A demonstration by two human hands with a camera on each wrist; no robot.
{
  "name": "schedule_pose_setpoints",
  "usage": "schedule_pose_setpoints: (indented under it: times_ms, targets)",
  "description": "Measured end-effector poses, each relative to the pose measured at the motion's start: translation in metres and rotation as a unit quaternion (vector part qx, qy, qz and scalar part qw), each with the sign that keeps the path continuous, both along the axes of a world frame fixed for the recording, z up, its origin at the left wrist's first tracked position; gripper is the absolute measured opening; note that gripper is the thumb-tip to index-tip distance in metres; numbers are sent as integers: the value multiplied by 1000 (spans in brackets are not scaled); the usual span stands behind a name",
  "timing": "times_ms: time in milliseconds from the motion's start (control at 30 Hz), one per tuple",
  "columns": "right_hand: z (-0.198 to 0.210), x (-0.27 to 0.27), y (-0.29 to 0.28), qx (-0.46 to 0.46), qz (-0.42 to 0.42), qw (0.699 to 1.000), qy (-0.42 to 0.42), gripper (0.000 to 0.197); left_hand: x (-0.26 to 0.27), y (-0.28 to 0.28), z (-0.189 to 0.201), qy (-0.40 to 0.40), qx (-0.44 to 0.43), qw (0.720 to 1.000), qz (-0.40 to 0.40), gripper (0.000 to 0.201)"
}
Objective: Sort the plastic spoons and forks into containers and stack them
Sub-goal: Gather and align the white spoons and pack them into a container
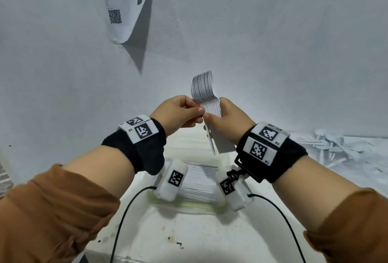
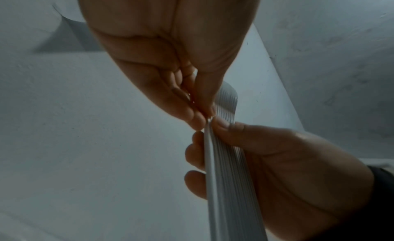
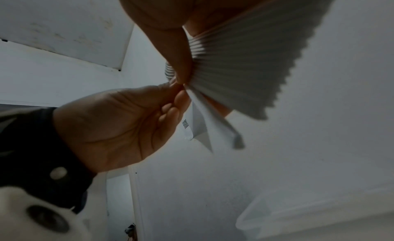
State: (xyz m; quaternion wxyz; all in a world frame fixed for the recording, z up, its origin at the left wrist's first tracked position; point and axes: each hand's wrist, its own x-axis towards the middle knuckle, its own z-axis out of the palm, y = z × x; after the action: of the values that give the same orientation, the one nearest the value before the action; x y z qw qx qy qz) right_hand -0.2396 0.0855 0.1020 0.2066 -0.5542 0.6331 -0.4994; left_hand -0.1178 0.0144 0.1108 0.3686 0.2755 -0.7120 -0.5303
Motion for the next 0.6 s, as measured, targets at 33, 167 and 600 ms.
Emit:
schedule_pose_setpoints:
  times_ms: [33,167,600]
  targets:
    - [1,-1,-1,1,2,1000,-3,15,-1,-1,2,1,0,1000,2,15]
    - [7,-9,-2,0,31,996,-82,10,-10,-5,9,-10,-10,1000,2,13]
    - [19,-60,-9,-35,9,994,-99,15,-55,2,3,-51,-45,997,20,15]
